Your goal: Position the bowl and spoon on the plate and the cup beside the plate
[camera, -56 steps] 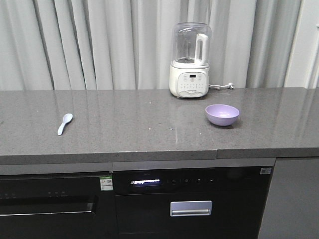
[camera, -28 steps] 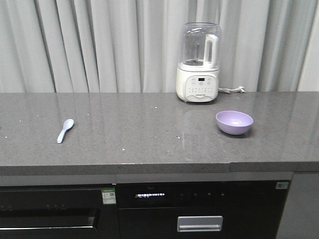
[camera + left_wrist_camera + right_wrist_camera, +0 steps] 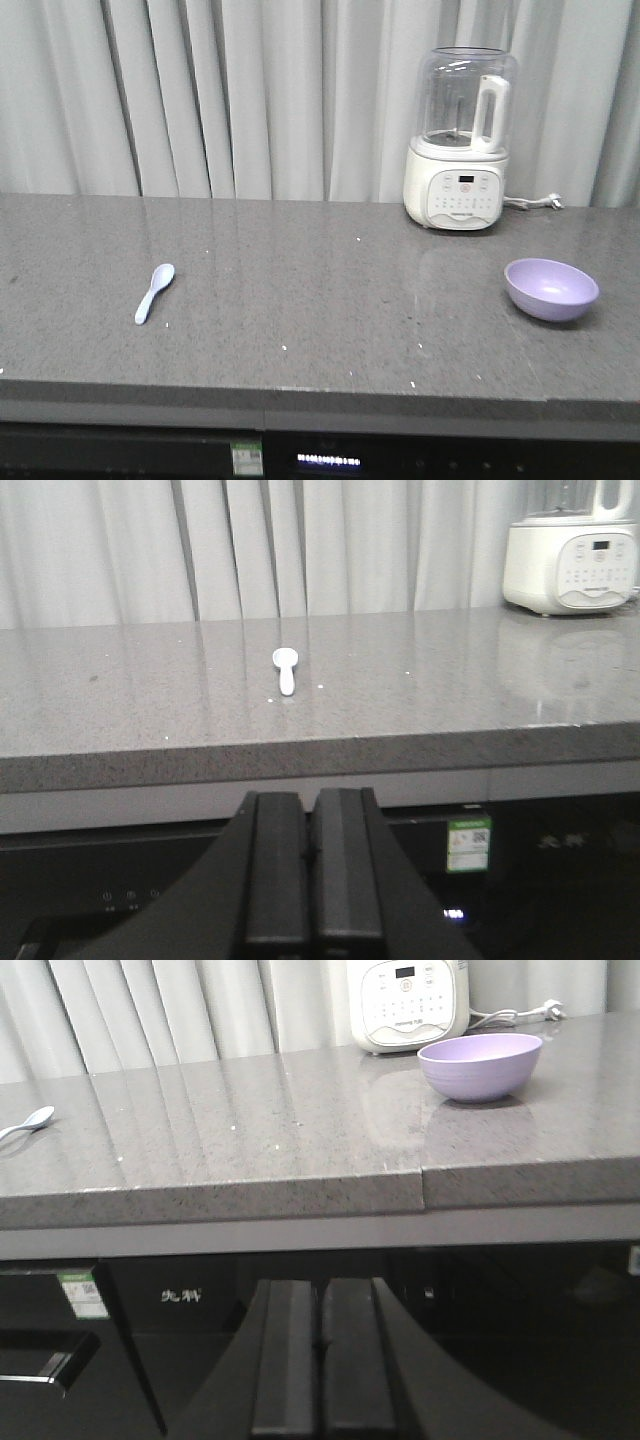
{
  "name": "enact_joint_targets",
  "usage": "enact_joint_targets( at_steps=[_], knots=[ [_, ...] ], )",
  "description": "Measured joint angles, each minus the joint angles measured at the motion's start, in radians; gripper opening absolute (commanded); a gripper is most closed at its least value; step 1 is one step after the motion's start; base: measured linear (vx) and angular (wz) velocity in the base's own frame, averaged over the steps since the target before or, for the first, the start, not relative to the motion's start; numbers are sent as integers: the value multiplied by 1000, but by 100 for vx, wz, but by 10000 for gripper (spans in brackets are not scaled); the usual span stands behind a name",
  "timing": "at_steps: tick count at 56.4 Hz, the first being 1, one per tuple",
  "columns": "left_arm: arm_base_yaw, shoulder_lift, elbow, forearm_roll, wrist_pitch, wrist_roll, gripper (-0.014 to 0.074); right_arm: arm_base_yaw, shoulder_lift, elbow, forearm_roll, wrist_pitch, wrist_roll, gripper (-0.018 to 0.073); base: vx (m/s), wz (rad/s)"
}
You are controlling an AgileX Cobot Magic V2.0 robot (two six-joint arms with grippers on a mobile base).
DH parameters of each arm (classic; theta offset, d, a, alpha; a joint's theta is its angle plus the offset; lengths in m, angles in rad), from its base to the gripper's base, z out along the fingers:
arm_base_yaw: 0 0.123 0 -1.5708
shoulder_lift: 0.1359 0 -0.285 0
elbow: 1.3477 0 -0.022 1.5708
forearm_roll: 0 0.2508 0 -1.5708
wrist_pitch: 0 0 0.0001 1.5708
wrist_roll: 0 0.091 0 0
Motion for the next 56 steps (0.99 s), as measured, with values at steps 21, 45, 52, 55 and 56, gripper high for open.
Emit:
enact_joint_targets(
  at_steps=[21,45,52,55,56],
  knots=[
    [0,0,0,0,0,0,-6,0,0,0,0,0,0,-8,35,2],
    [0,0,0,0,0,0,-6,0,0,0,0,0,0,-8,30,-5],
    [0,0,0,0,0,0,-6,0,0,0,0,0,0,-8,25,-4],
    [0,0,0,0,0,0,-6,0,0,0,0,0,0,-8,22,-4],
    [0,0,0,0,0,0,-6,0,0,0,0,0,0,-8,21,-4]
  ],
)
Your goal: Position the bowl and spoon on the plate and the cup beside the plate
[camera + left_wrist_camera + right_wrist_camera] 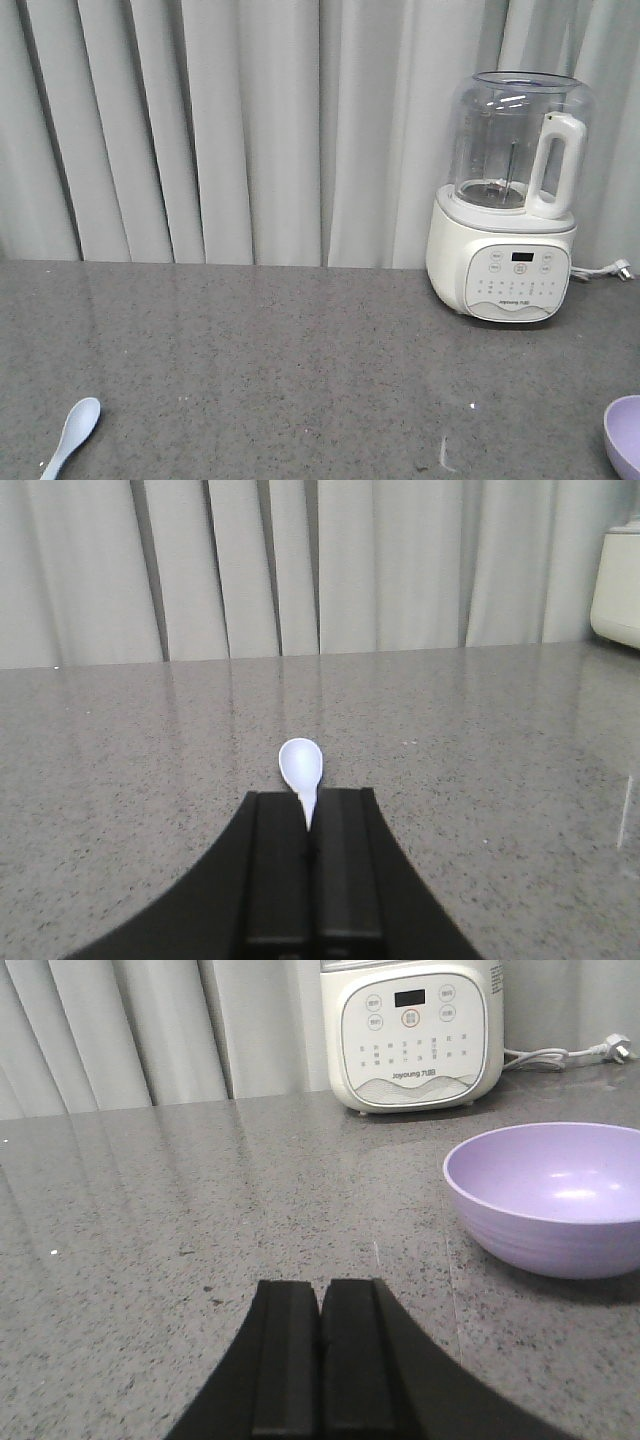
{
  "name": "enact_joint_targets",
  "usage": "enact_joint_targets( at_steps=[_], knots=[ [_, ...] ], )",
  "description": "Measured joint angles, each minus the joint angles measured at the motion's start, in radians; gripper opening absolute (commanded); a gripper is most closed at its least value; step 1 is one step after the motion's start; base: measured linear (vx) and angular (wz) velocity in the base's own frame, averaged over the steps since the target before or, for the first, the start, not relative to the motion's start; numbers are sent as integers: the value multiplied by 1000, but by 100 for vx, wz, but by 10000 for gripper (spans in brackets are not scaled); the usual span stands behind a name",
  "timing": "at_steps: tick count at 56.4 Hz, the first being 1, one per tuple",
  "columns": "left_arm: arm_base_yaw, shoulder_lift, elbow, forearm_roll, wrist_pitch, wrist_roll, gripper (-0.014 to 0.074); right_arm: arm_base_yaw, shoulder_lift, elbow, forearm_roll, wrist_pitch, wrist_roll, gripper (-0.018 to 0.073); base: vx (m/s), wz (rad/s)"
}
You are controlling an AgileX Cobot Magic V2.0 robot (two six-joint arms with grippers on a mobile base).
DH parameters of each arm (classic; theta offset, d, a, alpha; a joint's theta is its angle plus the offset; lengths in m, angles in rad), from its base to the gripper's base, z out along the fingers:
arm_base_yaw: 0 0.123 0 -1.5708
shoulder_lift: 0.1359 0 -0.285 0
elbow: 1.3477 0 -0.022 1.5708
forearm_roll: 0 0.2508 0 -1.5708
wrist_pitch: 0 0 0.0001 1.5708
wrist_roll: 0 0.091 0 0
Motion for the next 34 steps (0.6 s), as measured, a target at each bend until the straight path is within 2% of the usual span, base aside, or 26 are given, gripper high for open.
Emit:
enact_joint_targets(
  at_steps=[16,34],
  knots=[
    [0,0,0,0,0,0,-6,0,0,0,0,0,0,-8,16,-1],
    [0,0,0,0,0,0,-6,0,0,0,0,0,0,-8,2,-1]
  ],
)
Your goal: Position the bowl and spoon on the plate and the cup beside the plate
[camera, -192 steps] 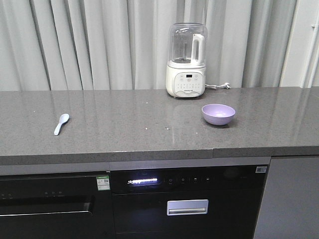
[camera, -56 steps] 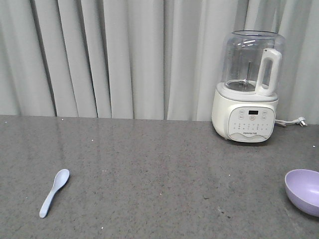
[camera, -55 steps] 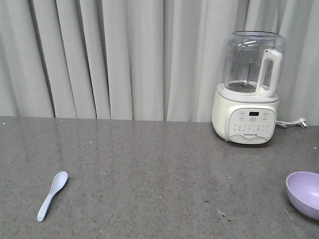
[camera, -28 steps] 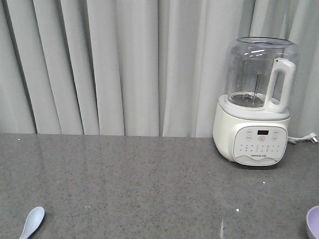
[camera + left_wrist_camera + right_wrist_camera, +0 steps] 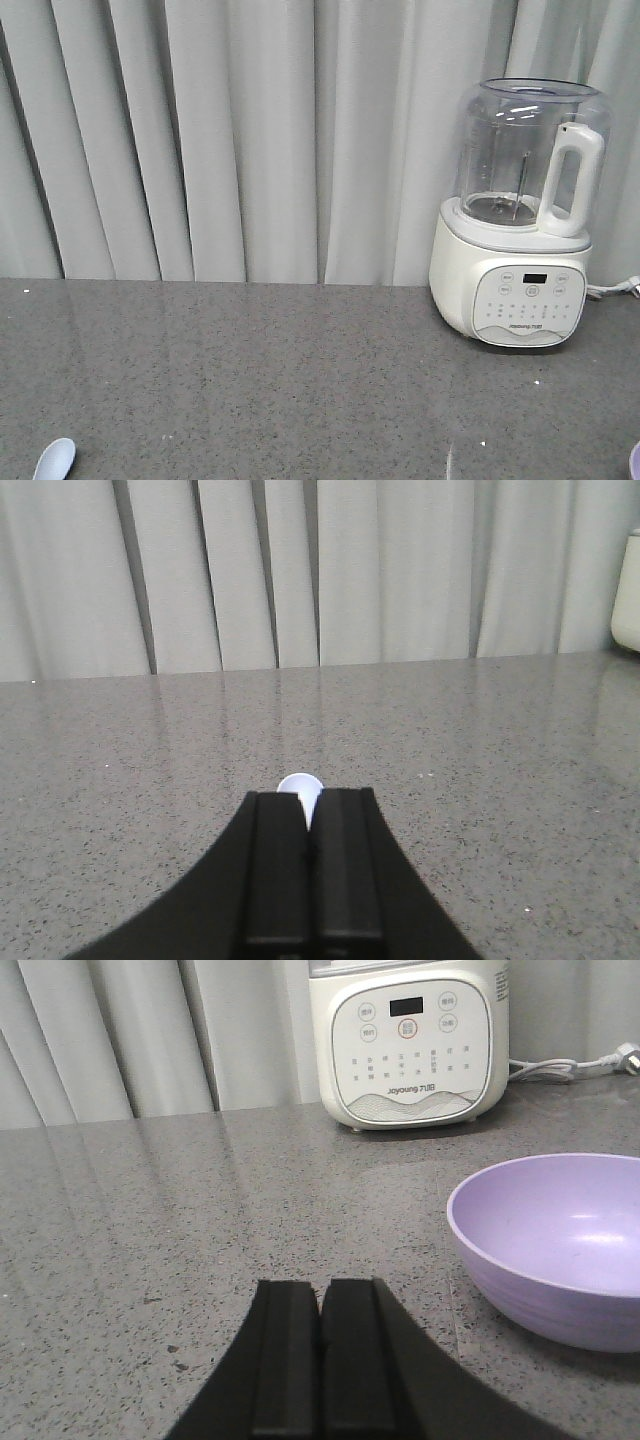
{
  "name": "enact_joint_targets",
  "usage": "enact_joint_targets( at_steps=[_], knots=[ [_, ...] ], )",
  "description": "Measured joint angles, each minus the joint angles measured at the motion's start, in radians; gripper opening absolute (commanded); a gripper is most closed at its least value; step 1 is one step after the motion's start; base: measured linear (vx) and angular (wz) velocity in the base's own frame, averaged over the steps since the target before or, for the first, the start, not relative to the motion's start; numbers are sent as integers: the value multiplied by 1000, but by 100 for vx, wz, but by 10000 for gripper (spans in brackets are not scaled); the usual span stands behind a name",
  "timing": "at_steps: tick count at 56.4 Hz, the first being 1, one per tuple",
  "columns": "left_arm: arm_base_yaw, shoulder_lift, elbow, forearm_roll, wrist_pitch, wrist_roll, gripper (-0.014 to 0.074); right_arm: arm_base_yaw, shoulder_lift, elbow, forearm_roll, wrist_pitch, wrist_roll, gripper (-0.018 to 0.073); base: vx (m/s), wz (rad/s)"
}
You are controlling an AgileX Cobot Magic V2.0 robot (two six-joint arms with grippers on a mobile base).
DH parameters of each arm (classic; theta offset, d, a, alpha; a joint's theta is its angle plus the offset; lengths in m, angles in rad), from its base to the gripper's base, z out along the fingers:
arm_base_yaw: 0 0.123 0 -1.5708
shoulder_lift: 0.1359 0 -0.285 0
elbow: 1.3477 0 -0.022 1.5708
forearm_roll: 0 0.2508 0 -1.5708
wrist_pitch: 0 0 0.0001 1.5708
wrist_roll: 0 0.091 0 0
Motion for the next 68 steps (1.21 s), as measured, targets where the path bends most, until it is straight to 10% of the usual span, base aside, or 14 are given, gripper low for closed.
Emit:
enact_joint_targets(
  at_steps=[35,46,68],
  knots=[
    [0,0,0,-1,-46,-1,-6,0,0,0,0,-6,0,-8,0,0],
    [0,0,-34,-104,-174,-117,-6,0,0,-7,-6,-207,0,-8,0,0],
    [-1,480,-814,22,114,-29,-6,0,421,-824,-133,-35,-92,-8,0,0]
  ],
)
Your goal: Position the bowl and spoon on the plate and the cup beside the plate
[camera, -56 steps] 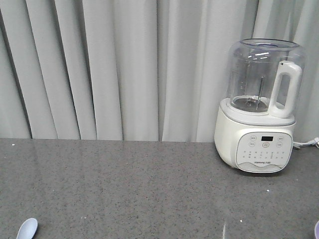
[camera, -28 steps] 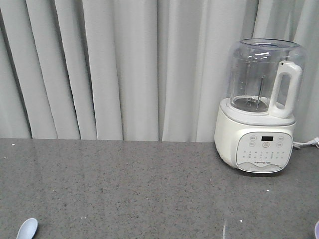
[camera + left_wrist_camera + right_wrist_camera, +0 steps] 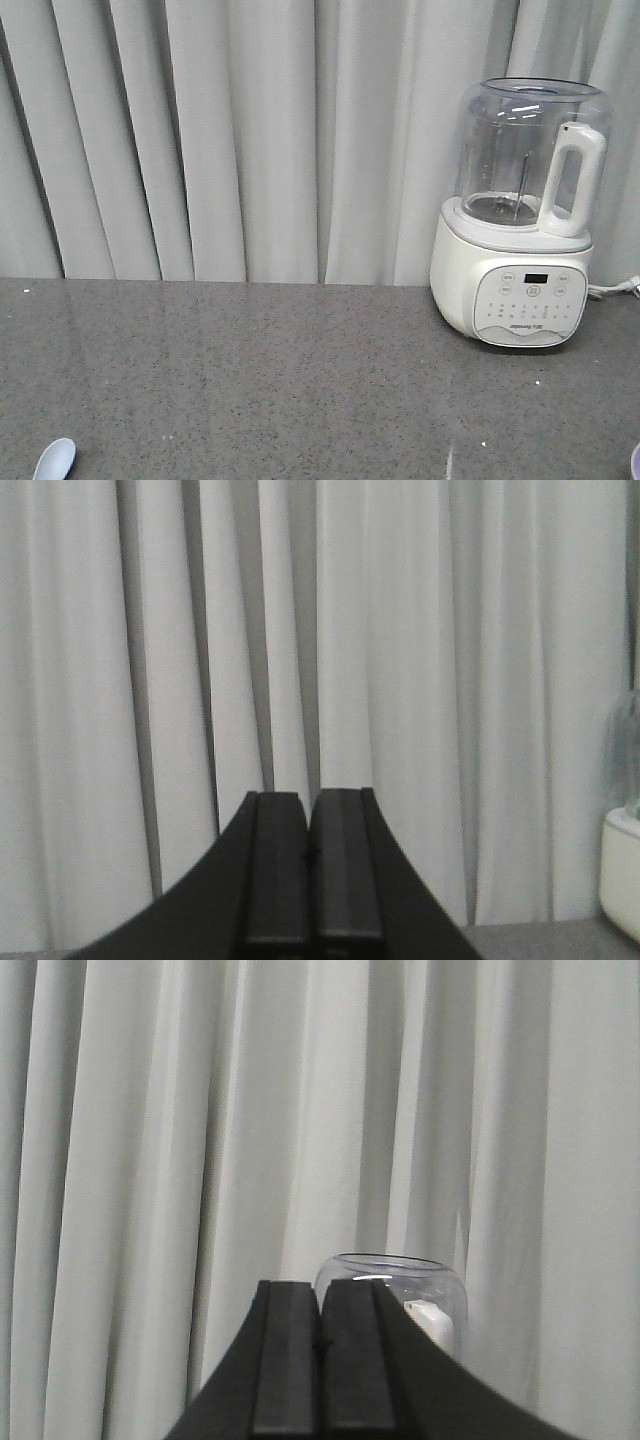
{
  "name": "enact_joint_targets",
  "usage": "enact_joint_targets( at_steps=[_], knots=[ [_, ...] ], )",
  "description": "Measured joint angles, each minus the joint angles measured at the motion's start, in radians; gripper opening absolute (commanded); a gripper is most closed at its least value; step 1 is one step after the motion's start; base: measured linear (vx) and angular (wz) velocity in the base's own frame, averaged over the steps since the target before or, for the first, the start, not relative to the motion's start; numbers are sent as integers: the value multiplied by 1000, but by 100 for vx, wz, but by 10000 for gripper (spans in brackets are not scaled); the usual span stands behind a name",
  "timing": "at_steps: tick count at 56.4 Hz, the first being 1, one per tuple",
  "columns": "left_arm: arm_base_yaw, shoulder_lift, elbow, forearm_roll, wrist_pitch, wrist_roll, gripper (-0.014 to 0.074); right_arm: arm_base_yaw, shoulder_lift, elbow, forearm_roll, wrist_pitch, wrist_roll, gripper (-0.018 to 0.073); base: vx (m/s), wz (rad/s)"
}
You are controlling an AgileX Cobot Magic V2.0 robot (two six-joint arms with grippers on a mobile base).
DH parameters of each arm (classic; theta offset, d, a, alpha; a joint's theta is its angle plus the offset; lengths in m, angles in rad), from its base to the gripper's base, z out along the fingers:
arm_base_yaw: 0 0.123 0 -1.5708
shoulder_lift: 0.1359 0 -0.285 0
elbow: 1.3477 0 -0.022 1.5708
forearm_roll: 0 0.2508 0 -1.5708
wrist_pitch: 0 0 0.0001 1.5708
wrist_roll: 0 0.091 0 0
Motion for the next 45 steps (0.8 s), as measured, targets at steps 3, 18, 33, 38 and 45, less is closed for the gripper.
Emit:
enact_joint_targets(
  at_steps=[3,18,33,38,45],
  knots=[
    [0,78,-45,1,7,20,-6,0,66,-38,0,4,0,-8,0,0],
    [0,246,-70,-1,19,27,43,0,232,-51,2,37,-1,48,0,0],
    [0,248,-71,-1,20,27,406,0,228,-51,8,37,-1,475,0,0],
    [0,248,-71,-1,24,27,527,0,228,-51,8,37,-1,608,0,0],
    [0,249,-71,-1,24,27,591,0,228,-51,8,35,-1,671,0,0]
  ],
)
